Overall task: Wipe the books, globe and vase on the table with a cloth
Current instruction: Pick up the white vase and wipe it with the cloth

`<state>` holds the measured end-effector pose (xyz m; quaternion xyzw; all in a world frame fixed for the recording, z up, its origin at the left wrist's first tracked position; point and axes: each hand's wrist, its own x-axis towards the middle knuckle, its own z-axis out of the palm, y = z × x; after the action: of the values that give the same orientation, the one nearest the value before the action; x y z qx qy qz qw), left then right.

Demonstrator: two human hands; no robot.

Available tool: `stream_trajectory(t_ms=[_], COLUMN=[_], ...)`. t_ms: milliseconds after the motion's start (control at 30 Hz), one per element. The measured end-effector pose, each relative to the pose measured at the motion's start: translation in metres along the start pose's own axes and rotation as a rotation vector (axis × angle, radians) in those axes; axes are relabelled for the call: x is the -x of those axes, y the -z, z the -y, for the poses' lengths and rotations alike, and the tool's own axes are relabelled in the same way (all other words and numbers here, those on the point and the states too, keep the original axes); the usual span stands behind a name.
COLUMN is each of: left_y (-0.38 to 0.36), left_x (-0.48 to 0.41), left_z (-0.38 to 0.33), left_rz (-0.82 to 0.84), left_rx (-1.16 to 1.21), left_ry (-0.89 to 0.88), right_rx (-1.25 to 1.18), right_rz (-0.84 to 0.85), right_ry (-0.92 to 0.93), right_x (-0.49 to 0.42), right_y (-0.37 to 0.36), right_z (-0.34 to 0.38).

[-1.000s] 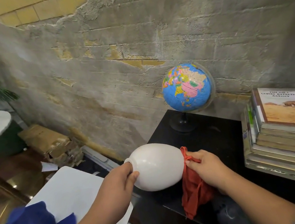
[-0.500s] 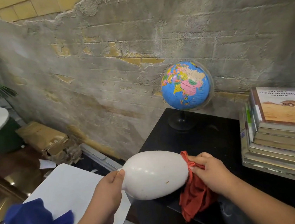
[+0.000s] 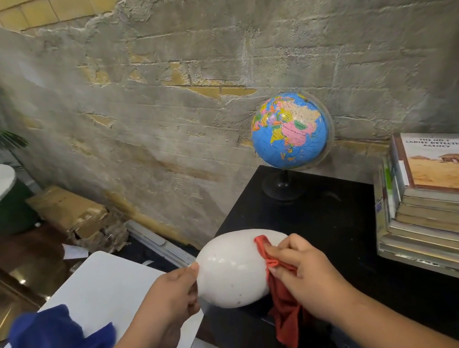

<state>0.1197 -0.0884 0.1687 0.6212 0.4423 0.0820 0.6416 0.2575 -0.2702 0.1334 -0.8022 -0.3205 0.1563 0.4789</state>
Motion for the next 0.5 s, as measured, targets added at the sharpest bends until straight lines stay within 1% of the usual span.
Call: stream_trajectory(t_ms=[67,133,200,267,300,333,433,467,500], left_y=[-0.002,-0.009,-0.016,-0.021,-0.022,-0.023,-0.024,-0.025,-0.026], left_x=[0.003,0.005,0.005,0.006,0.005,0.006,0.009,0.01,0.01], left_z=[0.004,0.007,0.008,0.007,0.006,0.006,0.003,0.002,0.002], left_rz=[0.033,0.029,-0.011,-0.045,-0.049,-0.046,-0.015,-0.01,-0.005], left_rx=[-0.097,-0.172,-0.202,-0.192,-0.18,-0.162,-0.068,-0.041,-0.018], left_ry=[-0.066,-0.128,-0.149,-0.135,-0.123,-0.111,-0.077,-0.062,-0.048], right_rx=[-0.016,0.027,0.034,-0.002,-0.011,-0.007,0.088,0.088,0.068], right_rz=[-0.072,-0.138,-0.1,-0.022,-0.019,-0.042,-0.109,-0.106,-0.09], right_ry=[-0.051,-0.101,-0.055,0.035,0.053,0.033,-0.114,-0.122,-0.093], right_x=[-0.006,-0.012,-0.01,-0.004,-0.003,-0.005,-0.013,-0.012,-0.009], right_y=[0.003,0.006,0.005,-0.001,-0.001,0.002,0.014,0.015,0.012], right_z=[-0.003,-0.003,0.004,0.011,0.011,0.008,-0.006,-0.006,-0.002])
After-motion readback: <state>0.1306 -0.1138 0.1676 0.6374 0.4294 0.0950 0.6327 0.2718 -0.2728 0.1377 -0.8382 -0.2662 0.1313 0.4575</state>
